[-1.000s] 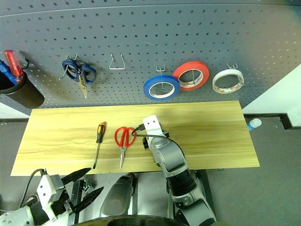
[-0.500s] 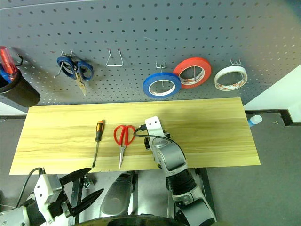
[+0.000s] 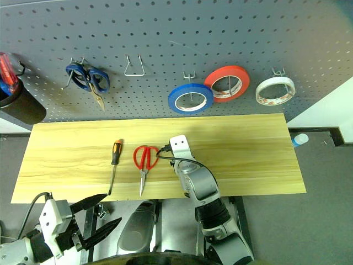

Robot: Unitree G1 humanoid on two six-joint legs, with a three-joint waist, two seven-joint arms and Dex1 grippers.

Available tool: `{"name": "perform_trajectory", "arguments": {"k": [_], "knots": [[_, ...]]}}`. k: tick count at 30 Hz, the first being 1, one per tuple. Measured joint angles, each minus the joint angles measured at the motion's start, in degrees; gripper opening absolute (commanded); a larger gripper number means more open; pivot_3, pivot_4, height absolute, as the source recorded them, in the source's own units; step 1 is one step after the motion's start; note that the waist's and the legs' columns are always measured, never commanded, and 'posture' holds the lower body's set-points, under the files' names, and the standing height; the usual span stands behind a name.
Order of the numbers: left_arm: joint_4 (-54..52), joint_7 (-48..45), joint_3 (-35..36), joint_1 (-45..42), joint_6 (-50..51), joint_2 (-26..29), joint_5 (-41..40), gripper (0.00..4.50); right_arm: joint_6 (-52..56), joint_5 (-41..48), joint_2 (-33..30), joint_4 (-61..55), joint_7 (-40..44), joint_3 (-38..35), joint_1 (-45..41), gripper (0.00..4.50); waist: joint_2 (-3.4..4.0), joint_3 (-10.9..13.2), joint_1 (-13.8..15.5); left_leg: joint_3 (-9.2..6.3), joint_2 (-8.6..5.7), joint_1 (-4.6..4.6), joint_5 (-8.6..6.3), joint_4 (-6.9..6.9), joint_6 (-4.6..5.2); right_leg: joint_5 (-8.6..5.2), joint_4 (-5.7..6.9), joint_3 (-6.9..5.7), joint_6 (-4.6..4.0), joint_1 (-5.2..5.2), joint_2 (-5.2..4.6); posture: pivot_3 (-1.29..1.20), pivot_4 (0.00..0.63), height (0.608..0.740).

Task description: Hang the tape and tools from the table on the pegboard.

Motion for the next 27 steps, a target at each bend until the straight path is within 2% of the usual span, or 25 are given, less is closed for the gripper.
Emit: {"name": "perform_trajectory", "arguments": {"k": [6, 9, 15, 20, 27], "knots": [[-0.01, -0.02, 0.00, -1.56, 1.37, -0.01, -1.53, 4.33, -0.16, 0.23, -0.05, -0.11, 0.31, 0.02, 0.01, 2.12, 0.00, 0.00, -0.01, 0.00, 0.00, -0.02, 0.03, -0.01, -0.06, 0.00, 0.00, 0.00, 0.01, -0.01, 0.00, 0.35, 0.349, 0.740], [-0.01, -0.03, 0.02, -2.03, 1.40, -0.05, -2.37, 4.33, 1.08, 0.74, -0.54, -2.16, 1.91, 0.05, 0.42, 2.12, 0.00, 0.01, 0.01, 0.00, 0.00, -0.30, 0.06, 0.01, -0.12, 0.03, 0.00, -0.01, 0.04, -0.26, 0.00, 0.35, 0.342, 0.740], [0.09, 0.09, 0.07, -4.77, 1.37, -0.07, -2.73, 4.33, 0.59, 4.19, -5.03, -15.90, 8.96, 5.91, 13.25, 2.12, -0.10, -0.03, 0.10, -0.08, 0.00, -0.89, 0.26, 0.00, -0.49, 0.14, -0.01, -0.13, 0.19, -0.75, -0.07, 0.33, 0.320, 0.740], [0.32, 0.13, -0.75, -7.58, 1.40, -0.29, -2.63, 4.33, -3.06, 6.34, -11.34, -30.79, 14.87, 8.05, 18.25, 2.12, -0.24, -0.08, 0.28, -0.10, 0.00, -0.86, 0.31, 0.07, -0.59, 0.14, -0.03, -0.13, 0.17, -0.65, -0.07, 0.32, 0.300, 0.740], [2.58, 0.18, -3.25, -12.20, 1.44, -0.49, -1.84, 4.33, -9.26, 6.78, -15.52, -35.43, 18.88, 7.45, 22.59, 2.12, -0.33, -0.13, 0.06, -0.11, 0.01, -0.81, 0.38, 0.51, -0.71, 0.24, 0.03, -0.12, 0.09, -0.45, -0.01, 0.30, 0.261, 0.740]]}}
